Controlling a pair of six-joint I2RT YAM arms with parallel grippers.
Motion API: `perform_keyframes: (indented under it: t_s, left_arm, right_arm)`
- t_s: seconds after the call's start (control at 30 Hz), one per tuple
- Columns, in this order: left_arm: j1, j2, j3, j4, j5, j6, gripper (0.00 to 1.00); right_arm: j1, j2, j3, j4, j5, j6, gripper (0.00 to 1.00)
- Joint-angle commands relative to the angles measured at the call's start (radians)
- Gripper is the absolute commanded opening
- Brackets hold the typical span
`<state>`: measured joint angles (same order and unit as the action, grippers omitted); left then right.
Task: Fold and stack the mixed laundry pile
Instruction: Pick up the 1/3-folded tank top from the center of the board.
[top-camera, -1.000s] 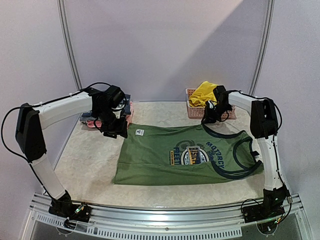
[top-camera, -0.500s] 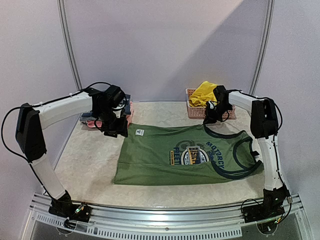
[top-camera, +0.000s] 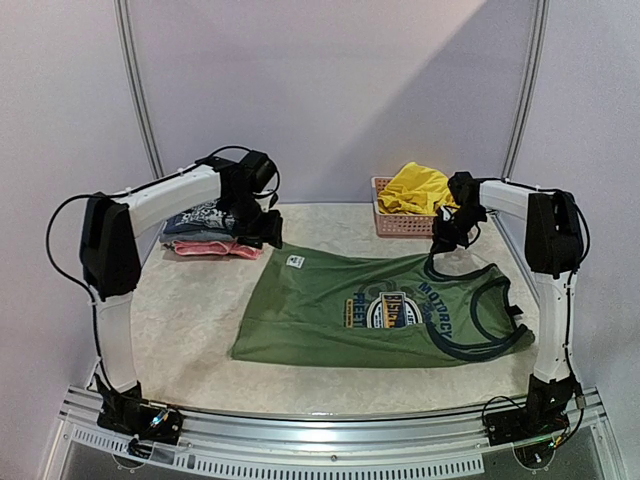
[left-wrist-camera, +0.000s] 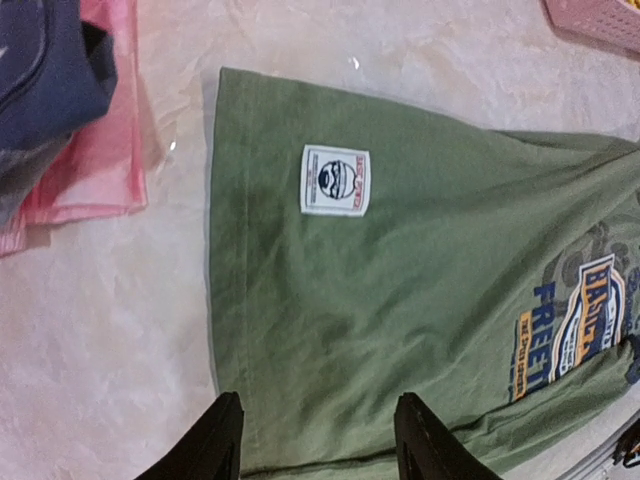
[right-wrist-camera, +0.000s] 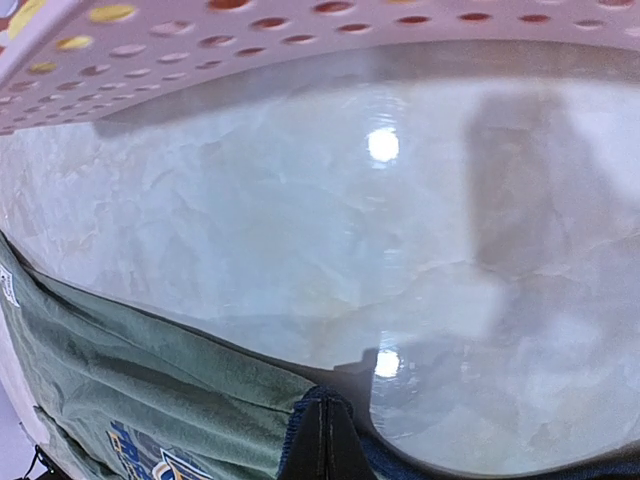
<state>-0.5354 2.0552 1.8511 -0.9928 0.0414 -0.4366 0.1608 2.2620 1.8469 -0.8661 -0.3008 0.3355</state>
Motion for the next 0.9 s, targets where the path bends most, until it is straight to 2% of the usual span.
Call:
perform_keyframes:
  t_s: [0.0, 0.17, 0.27, 0.43, 0.87]
  left_arm:
    - [0.029, 0.174, 0.196, -0.068, 0.024, 0.034, 0.52]
    - [0.057, 0.381, 0.455, -0.121, 0.051, 0.024, 0.47]
    - [0.086, 0.466, 0.55, -0.123, 0.068, 0.004, 0.45]
    - [0.133, 0.52, 0.563, -0.045, 0.121, -0.019, 0.4]
    - [0.158, 0.645, 0.607, 0.188, 0.228, -0.095, 0.39]
  right_arm:
    - [-0.01, -0.039, -0.026, 0.018, 0.012, -0.007, 0.0]
    - [-0.01, -0.026, -0.026, 0.011, 0.005, -0.019, 0.0]
    - [-0.01, -0.024, -0.02, 0.002, -0.001, -0.023, 0.0]
    - [-0.01, -0.014, 0.008, -0.025, -0.006, -0.031, 0.0]
    - [0.0, 0.043, 0.108, -0.097, -0.006, -0.036, 0.0]
